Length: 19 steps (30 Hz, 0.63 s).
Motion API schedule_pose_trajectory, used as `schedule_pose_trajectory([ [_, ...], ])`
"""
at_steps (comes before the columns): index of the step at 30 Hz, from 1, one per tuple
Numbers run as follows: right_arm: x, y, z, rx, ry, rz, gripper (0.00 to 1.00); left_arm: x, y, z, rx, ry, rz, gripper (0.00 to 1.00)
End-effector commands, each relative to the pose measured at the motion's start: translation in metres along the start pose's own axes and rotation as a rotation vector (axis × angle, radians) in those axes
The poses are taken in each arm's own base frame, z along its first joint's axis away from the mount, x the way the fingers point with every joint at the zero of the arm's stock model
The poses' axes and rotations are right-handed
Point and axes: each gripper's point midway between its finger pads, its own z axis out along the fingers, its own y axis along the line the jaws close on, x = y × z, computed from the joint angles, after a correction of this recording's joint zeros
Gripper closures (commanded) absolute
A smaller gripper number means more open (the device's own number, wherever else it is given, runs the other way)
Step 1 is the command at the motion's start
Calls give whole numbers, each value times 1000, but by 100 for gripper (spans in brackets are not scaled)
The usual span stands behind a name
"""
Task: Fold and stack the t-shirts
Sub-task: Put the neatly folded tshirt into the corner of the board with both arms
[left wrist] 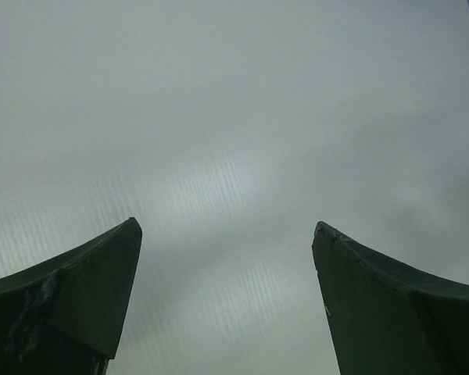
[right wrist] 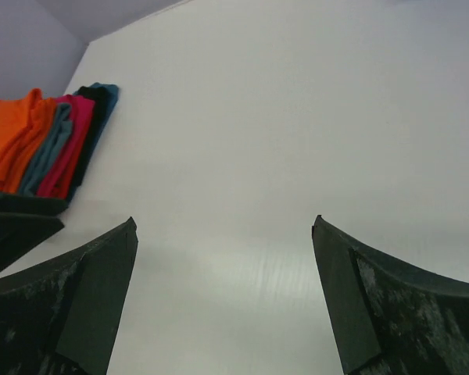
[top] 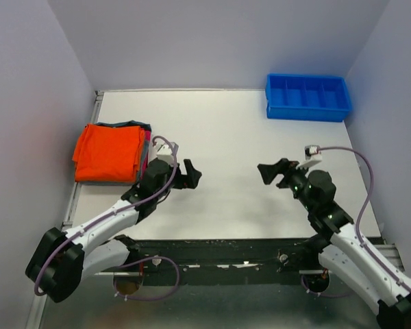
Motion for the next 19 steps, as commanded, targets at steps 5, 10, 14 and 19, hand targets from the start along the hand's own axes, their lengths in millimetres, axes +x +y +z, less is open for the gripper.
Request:
schedule_pose_trajectory([
  [5,27,-69,-28,223,-92,-67,0,-16,-5,-27,98,-212,138,1],
  [10,30,-73,-25,252,-72,-53,0,-22,-8,-40,126,-265,128,1],
  [14,30,-78,-25,288,-67,-44,0,-25,-9,-46,137,-285,118,1],
  [19,30,-79,-26,297,-68,-27,0,-27,-10,-49,143,-307,118,1],
])
